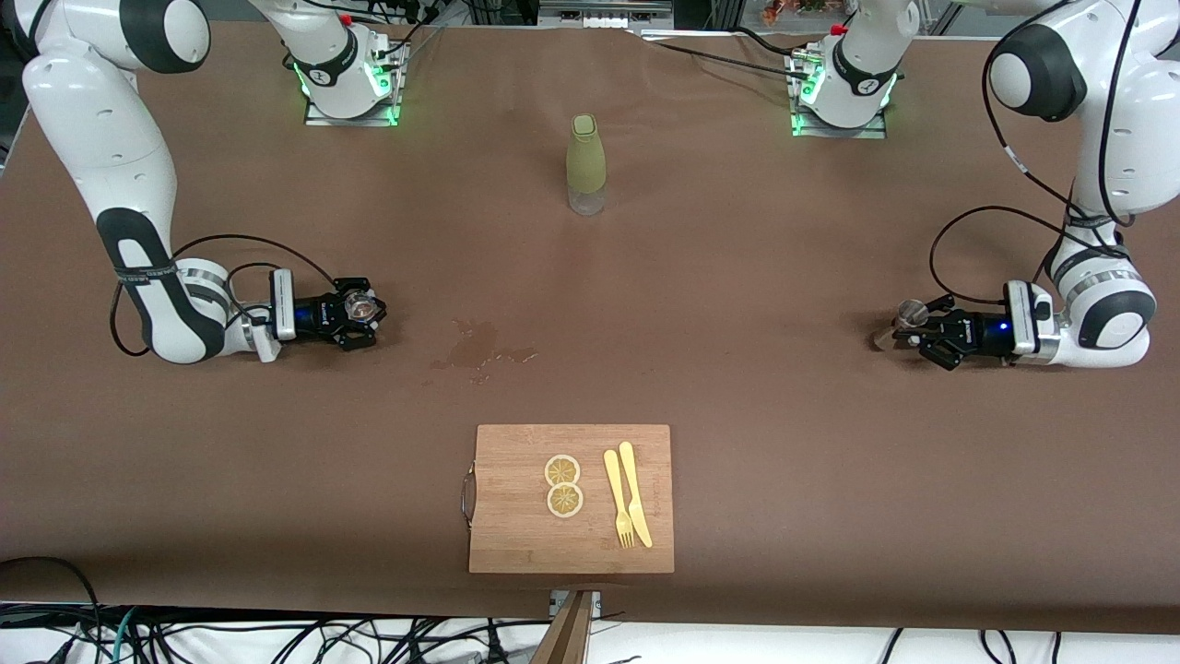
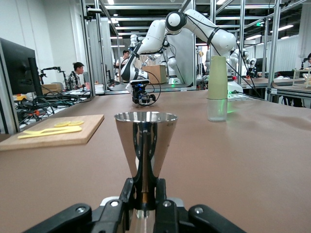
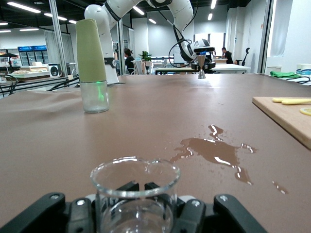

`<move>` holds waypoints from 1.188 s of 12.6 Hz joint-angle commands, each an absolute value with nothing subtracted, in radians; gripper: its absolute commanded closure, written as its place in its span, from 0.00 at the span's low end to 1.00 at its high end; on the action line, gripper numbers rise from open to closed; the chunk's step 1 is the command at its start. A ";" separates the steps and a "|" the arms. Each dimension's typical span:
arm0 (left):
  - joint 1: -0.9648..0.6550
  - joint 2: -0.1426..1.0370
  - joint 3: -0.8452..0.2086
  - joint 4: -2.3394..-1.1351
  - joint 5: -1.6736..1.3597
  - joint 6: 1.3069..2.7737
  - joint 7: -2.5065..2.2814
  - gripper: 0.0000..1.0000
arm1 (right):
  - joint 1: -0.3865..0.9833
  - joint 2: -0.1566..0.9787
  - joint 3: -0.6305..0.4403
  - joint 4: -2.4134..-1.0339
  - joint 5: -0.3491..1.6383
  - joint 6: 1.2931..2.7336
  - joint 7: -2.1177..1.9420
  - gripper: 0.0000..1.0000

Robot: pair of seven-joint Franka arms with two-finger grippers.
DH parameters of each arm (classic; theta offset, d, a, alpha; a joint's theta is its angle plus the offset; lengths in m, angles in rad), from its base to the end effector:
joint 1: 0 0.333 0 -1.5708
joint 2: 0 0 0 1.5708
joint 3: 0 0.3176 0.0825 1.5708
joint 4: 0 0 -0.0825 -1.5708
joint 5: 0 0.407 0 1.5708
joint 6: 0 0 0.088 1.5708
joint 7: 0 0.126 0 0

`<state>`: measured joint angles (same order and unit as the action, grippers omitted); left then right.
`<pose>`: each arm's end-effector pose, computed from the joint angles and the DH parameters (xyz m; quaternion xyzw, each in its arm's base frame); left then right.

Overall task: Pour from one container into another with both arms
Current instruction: 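Set down the glass cup and jigger and open both grippers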

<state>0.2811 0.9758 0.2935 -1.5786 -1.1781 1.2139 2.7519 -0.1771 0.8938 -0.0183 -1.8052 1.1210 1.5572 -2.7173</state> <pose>0.5580 0.1832 0.0718 0.4981 -0.5619 0.4613 0.4726 0.5463 0.0080 0.0320 -0.4871 -0.5967 -0.3894 0.5050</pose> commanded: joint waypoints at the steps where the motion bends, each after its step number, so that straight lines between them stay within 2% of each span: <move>1: 0.293 1.009 0.337 -1.583 -1.154 1.158 2.950 1.00 | -0.181 0.937 -0.021 -1.763 1.137 1.526 -2.770 0.92; 2: 0.293 1.020 0.362 -1.583 -1.154 1.140 2.979 1.00 | -0.181 0.937 -0.023 -1.763 1.132 1.529 -2.781 0.90; 3: 0.293 1.028 0.382 -1.583 -1.151 1.129 3.000 1.00 | -0.181 0.937 -0.029 -1.763 1.131 1.532 -2.783 0.80; 5: 0.299 1.045 0.388 -1.582 -1.123 1.124 3.028 1.00 | -0.181 0.937 -0.041 -1.767 1.123 1.534 -2.777 0.01; 8: 0.298 1.081 0.388 -1.575 -1.123 1.129 3.027 1.00 | -0.181 0.925 -0.075 -1.787 1.120 1.528 -2.760 0.00; 10: 0.298 1.085 0.390 -1.572 -1.118 1.135 3.022 0.00 | -0.181 0.884 -0.115 -1.815 1.102 1.535 -2.749 0.00; 12: 0.298 1.081 0.402 -1.533 -1.114 1.138 2.932 0.00 | -0.181 0.841 -0.149 -1.822 1.045 1.540 -2.724 0.01; 15: 0.298 1.065 0.411 -1.424 -0.978 1.143 2.619 0.00 | -0.178 0.683 -0.227 -1.897 0.982 1.606 -2.637 0.01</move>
